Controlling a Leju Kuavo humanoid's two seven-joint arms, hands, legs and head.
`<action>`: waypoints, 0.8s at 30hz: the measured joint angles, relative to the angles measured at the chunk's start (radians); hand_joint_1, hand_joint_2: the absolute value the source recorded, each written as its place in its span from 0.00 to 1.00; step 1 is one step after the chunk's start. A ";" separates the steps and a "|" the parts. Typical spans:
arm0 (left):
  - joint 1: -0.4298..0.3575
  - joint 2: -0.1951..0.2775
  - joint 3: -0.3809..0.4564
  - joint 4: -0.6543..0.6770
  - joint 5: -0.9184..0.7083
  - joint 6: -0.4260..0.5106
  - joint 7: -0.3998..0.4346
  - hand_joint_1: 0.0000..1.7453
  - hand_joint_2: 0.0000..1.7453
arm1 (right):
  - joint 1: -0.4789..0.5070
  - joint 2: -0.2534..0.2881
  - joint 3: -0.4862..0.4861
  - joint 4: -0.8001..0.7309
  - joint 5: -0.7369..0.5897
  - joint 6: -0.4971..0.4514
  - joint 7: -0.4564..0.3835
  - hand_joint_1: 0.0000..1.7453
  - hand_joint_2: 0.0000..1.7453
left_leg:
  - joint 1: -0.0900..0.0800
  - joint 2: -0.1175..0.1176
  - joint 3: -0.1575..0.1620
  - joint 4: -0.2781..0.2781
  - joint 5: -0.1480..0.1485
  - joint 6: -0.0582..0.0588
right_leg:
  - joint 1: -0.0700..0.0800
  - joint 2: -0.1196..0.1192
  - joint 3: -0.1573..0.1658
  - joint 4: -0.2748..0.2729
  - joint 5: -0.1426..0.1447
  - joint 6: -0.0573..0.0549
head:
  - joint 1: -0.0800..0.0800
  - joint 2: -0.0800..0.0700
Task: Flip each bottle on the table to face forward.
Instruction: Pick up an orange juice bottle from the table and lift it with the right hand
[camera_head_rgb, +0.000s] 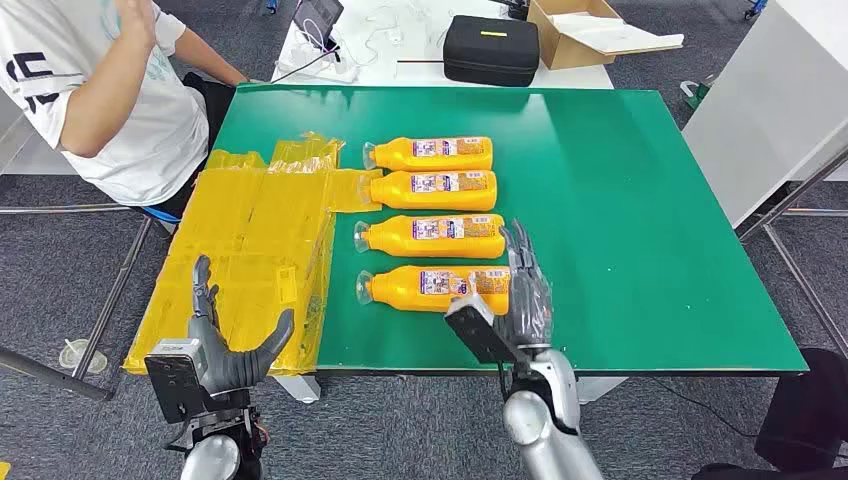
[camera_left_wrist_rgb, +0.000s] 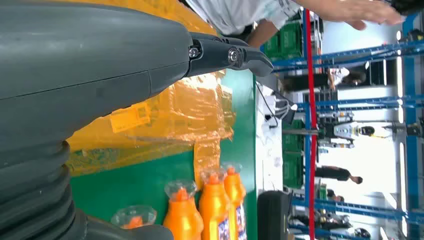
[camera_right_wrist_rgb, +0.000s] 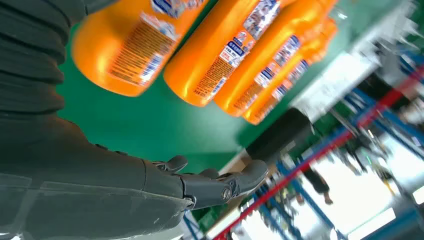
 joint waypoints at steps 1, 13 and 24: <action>-0.001 -0.001 0.001 0.000 -0.001 -0.002 0.000 0.00 1.00 | -0.015 -0.005 0.001 0.011 0.004 0.013 0.010 0.00 1.00 | 0.000 0.000 0.000 0.000 0.000 0.000 | 0.000 0.000 0.000 0.000 0.000 0.000 | 0.000 0.000; -0.028 -0.014 0.037 0.033 -0.020 -0.031 0.003 0.00 1.00 | -0.286 -0.047 0.074 0.311 -0.028 0.225 0.089 0.00 1.00 | 0.001 0.000 -0.001 0.000 0.001 0.001 | 0.001 0.000 0.000 0.000 0.001 -0.001 | 0.000 0.000; -0.038 -0.015 0.056 0.053 -0.049 -0.016 0.004 0.00 1.00 | -0.333 -0.056 0.168 0.415 -0.128 0.303 0.044 0.00 1.00 | 0.001 0.000 -0.001 0.000 0.001 0.001 | 0.001 0.000 -0.001 0.000 0.001 -0.001 | 0.000 0.000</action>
